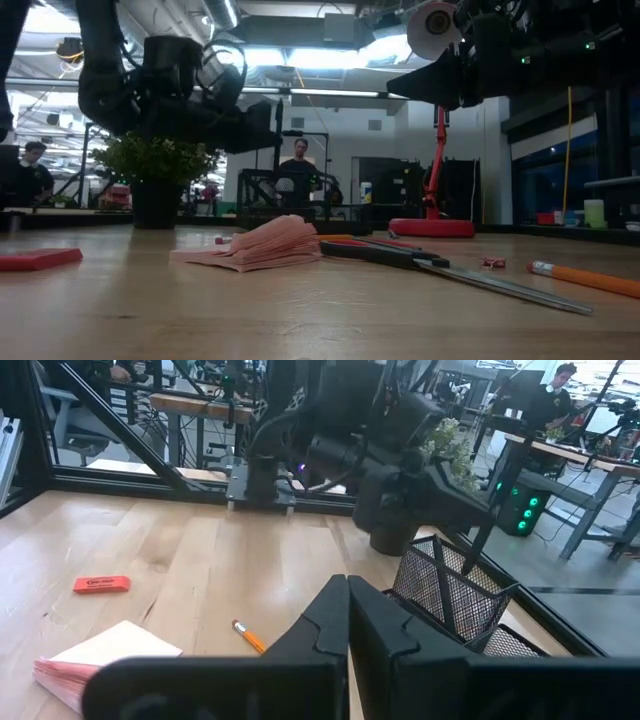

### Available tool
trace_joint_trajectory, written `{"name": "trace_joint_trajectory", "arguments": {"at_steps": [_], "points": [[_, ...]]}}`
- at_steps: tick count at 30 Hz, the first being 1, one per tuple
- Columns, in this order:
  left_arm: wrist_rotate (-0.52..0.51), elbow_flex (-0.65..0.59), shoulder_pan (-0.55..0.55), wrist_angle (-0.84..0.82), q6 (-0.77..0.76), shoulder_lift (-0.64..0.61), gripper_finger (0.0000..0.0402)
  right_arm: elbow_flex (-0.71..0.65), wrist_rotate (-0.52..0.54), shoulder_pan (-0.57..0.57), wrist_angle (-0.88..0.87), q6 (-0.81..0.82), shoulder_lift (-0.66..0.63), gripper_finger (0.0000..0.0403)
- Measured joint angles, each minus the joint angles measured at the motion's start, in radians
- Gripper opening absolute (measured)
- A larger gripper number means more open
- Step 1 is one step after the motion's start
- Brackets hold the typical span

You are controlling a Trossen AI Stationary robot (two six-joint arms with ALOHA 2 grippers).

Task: Pick and place office supplies into organizer
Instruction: Put the black pen into the black desk organizer

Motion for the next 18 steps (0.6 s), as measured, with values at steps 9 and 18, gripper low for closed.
{"name": "trace_joint_trajectory", "arguments": {"at_steps": [9, 18], "points": [[-0.001, 0.000, -0.015, 0.114, -0.002, 0.112, 0.0022, 0.000, 0.000, 0.000, 0.000, 0.000, 0.000, 0.0008], [-0.002, 0.001, -0.015, 0.147, 0.003, 0.150, 0.0022, 0.000, 0.000, 0.000, 0.000, 0.000, 0.000, 0.0008]]}}
